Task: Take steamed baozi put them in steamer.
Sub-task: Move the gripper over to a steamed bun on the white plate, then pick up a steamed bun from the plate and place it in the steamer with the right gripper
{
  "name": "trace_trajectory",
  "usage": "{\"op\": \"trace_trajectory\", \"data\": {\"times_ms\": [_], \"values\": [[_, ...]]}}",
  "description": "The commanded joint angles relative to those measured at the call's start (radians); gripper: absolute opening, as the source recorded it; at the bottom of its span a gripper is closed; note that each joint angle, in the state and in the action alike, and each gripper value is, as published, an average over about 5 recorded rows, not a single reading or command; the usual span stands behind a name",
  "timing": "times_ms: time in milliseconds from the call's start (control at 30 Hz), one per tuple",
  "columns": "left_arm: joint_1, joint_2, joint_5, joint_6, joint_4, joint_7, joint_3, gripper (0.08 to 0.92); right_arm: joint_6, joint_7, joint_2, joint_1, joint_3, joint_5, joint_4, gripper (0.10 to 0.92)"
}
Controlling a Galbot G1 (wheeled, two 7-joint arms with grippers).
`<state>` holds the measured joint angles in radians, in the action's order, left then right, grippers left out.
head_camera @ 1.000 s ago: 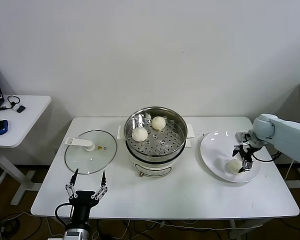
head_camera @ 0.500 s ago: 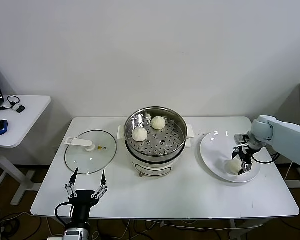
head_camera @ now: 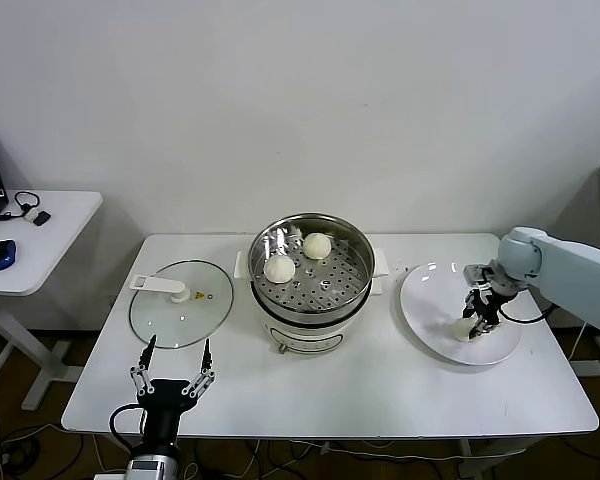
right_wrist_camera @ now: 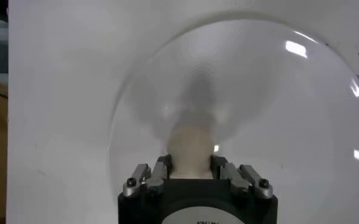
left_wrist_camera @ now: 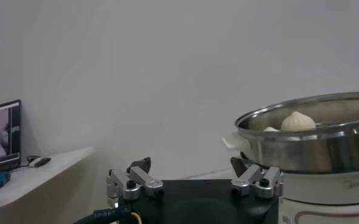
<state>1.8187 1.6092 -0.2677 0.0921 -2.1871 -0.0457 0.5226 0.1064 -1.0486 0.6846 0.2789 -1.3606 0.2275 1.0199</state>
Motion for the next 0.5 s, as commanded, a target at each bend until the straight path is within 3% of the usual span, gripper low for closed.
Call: {"op": "trace_trajectory", "data": {"times_ms": [33,500], "values": [[0.001,0.022,0.0,-0.001,-0.005,0.0,0.0,0.823,0.0,-0.003,-0.002,0.129,-0.093,0.036,0.052,0.465],[-0.001,0.011,0.006,-0.006,-0.019,0.002,-0.006,0.823,-0.015,-0.013,0.033,0.555,-0.372,0.152,0.32,0.477]]}}
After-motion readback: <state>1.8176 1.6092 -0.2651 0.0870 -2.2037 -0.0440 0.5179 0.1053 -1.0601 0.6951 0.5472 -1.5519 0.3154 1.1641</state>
